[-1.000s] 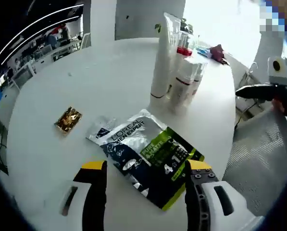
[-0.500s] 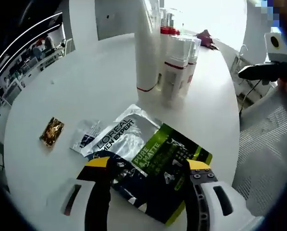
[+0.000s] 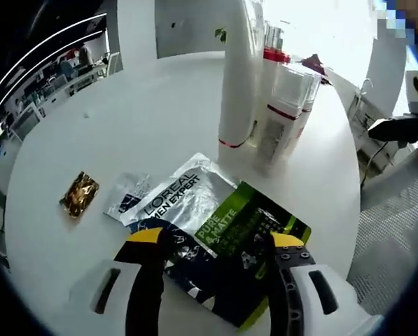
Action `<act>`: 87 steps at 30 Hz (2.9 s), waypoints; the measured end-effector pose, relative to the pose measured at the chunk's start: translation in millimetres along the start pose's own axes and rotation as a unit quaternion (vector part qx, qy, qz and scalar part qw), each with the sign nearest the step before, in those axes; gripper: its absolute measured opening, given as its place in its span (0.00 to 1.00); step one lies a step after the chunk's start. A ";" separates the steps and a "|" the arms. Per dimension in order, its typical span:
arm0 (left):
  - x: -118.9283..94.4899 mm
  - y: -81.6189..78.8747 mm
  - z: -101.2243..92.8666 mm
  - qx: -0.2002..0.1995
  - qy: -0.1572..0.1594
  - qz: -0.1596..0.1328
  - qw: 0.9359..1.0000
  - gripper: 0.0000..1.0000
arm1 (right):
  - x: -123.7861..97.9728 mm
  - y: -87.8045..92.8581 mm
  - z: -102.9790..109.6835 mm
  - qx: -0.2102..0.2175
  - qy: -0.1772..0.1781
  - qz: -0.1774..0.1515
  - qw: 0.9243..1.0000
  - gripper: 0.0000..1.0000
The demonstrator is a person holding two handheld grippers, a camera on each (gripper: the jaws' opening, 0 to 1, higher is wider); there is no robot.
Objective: Arrange the skincare products in the storage area until every visible bottle or jar stands upright without overlapping.
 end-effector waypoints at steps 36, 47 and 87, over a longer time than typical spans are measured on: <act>7.1 -15.8 -0.1 0.001 0.007 -0.009 1.000 0.63 | 0.7 1.5 -0.5 0.002 0.000 0.007 1.000 0.96; -7.6 -14.3 -1.8 0.003 0.009 -0.016 1.000 0.67 | 0.5 2.7 -0.9 -0.002 0.002 0.011 1.000 0.96; -151.4 35.1 -10.3 -0.090 0.031 -0.125 0.988 0.99 | 0.3 5.0 2.2 -0.035 0.011 0.025 0.999 0.95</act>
Point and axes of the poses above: the point that each gripper's makers call its tool centre point, and the gripper's own axes: x roughly forward along the fingers, z roughly to its left, y roughly out of its underside, the point moved 3 cm from there along -x, roughly backward along the fingers, and after that the axes turned 10 degrees about -x, right-handed, at the moved point
